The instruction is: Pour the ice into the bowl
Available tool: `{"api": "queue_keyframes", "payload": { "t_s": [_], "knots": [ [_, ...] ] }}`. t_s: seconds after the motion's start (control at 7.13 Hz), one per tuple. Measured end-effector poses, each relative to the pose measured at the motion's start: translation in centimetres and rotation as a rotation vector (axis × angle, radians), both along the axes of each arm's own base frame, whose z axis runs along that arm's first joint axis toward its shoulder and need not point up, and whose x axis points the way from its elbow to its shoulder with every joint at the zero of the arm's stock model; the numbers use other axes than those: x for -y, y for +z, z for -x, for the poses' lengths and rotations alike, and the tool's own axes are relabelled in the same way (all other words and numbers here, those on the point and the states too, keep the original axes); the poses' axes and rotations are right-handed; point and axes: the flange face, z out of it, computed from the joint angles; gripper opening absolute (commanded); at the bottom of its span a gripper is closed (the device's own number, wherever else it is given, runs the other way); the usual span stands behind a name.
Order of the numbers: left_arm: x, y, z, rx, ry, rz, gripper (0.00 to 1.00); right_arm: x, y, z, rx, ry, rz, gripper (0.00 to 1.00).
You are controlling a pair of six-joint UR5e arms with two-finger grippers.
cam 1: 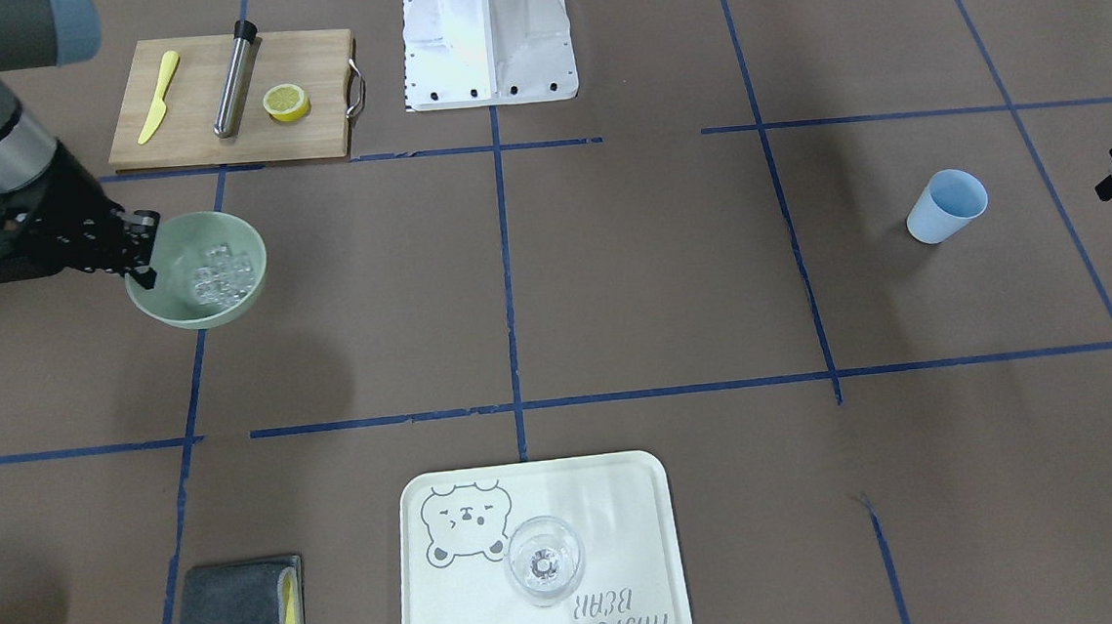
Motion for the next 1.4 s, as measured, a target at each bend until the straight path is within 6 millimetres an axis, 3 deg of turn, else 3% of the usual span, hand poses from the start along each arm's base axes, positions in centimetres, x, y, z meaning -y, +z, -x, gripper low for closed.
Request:
{"api": "queue_keyframes", "payload": {
  "t_s": [0.28, 0.56, 0.84, 1.4],
  "knots": [
    [0.3, -0.4, 0.2, 0.040, -0.033, 0.014, 1.00, -0.7, 8.2, -4.5, -0.021, -0.056, -0.019, 0.00],
    [0.5, -1.3, 0.2, 0.043, -0.066, 0.030, 1.00, -1.1, 15.6, -5.6, 0.003, -0.077, -0.033, 0.00],
    [0.6, -2.0, 0.2, 0.041, -0.075, 0.026, 1.00, -1.3, 18.7, -6.3, 0.047, -0.090, -0.011, 0.00],
    [0.4, -2.6, 0.3, 0.039, -0.078, 0.015, 1.00, -2.0, 20.6, -6.6, 0.065, -0.109, 0.032, 0.00]
  ]
}}
